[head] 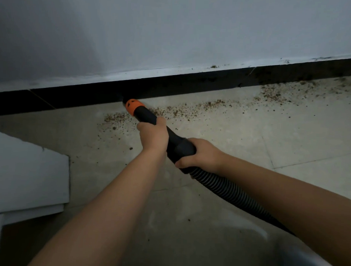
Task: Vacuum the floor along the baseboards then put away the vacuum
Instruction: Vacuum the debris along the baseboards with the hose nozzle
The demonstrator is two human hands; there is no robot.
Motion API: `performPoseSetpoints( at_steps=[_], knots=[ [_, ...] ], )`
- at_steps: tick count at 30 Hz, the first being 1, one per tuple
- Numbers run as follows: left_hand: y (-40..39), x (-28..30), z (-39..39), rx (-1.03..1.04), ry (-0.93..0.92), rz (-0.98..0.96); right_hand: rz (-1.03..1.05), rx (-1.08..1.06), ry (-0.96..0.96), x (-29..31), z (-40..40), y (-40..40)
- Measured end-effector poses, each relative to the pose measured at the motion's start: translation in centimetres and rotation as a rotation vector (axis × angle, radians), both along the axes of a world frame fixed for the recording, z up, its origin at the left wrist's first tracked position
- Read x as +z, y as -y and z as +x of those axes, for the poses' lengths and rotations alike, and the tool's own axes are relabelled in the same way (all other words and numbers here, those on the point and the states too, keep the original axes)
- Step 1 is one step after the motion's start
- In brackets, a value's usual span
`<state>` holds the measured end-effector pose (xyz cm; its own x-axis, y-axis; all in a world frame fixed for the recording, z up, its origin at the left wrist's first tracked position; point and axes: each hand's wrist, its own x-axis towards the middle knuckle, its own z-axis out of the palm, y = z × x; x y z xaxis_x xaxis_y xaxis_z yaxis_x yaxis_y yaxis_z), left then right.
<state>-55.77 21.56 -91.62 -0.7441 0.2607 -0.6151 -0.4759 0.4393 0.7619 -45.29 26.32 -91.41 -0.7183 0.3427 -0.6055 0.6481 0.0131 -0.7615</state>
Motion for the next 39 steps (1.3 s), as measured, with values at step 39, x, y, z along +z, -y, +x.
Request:
performPoseSetpoints(
  at_steps=[39],
  knots=[
    [-18.8,-1.6,19.6,-0.668,-0.002,0.006,0.141,-0.542,0.021,-2.8,21.5,-12.5]
  ],
)
